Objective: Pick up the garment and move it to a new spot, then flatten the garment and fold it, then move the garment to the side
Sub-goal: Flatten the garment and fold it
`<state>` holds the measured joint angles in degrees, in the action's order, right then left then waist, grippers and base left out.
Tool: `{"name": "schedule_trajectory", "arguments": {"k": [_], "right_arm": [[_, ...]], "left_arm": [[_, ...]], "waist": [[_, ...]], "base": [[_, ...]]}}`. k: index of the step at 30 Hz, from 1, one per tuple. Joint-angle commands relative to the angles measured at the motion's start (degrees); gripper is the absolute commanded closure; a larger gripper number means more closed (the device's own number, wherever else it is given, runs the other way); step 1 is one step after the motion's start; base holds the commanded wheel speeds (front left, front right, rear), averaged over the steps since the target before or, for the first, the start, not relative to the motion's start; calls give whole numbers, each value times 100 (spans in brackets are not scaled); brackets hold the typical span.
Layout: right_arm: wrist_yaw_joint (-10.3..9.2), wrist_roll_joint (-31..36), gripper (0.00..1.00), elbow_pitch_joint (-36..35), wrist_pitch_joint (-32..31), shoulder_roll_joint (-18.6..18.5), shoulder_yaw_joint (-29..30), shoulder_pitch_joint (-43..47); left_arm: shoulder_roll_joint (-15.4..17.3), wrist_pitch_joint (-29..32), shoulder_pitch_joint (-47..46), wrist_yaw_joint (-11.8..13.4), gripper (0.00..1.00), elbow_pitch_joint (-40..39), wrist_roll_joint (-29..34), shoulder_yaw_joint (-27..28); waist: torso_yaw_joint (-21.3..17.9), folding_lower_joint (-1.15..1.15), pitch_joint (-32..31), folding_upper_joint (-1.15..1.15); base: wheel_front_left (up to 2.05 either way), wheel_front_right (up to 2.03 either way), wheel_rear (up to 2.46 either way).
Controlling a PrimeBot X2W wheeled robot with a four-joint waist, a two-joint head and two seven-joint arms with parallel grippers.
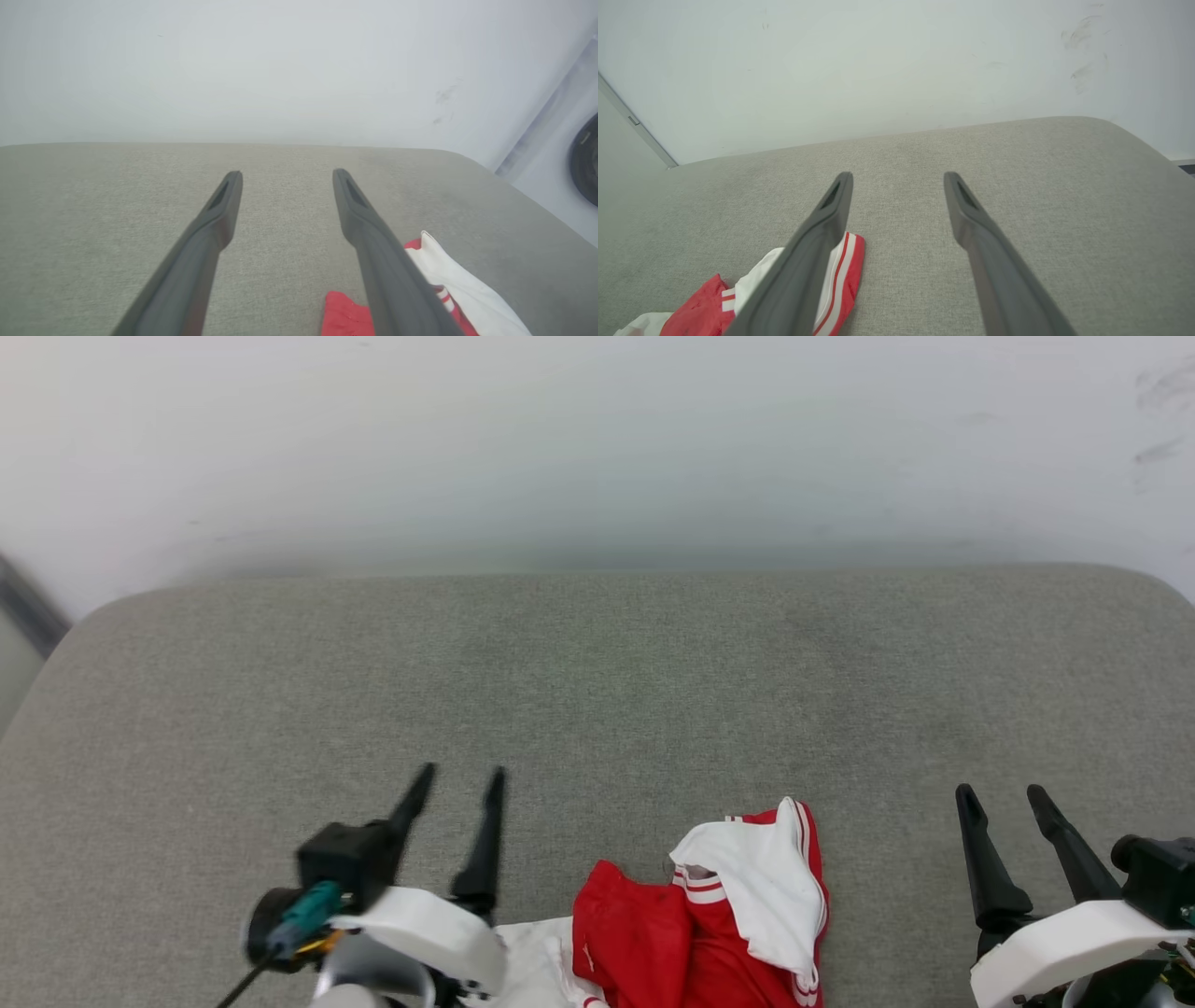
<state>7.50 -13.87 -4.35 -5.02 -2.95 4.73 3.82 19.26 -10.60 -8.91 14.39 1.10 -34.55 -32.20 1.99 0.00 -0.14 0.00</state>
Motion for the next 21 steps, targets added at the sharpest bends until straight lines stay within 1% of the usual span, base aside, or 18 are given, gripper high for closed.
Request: {"name": "schedule_trajectory", "arguments": {"k": [1,5,8,9,14,16,18,20,21], "right_arm": [[-2,48,0,-42,-22,11,-5,67],[-2,100,0,-109,-273,11,-85,123],[-2,83,0,-129,-769,10,-229,105],[-2,49,0,-104,-1032,-2,-297,98],[-2,-238,0,-70,-2598,-447,-864,-130],[-2,-422,0,-120,-3118,-654,-1140,-264],[-2,-607,0,-164,-3481,-852,-1436,-411],[-2,-709,0,-134,-3745,-1068,-1763,-567],[-2,-774,0,-110,-3817,-1114,-1898,-652]], "left_arm": [[49,-79,92,56,0,-39,-27,110],[293,-244,363,262,0,-148,-83,528],[403,-286,545,409,0,-310,-71,691],[438,-287,592,444,0,-365,-64,737],[493,-230,711,571,0,-650,-25,731],[502,-197,693,590,0,-733,8,711],[482,-191,653,614,0,-792,5,698],[446,-226,608,613,0,-767,-26,733],[423,-239,609,618,0,-767,-35,750]], "waist": [[16,0,-13,0],[75,0,-55,0],[137,0,-66,0],[158,0,-65,0],[303,0,-24,0],[384,0,21,0],[459,0,72,0],[513,0,128,0],[532,0,155,0]], "base": [[0,0,0],[0,0,0],[0,0,0],[0,0,0],[0,0,0],[0,0,0],[0,0,0],[0,0,0],[0,0,0]]}}
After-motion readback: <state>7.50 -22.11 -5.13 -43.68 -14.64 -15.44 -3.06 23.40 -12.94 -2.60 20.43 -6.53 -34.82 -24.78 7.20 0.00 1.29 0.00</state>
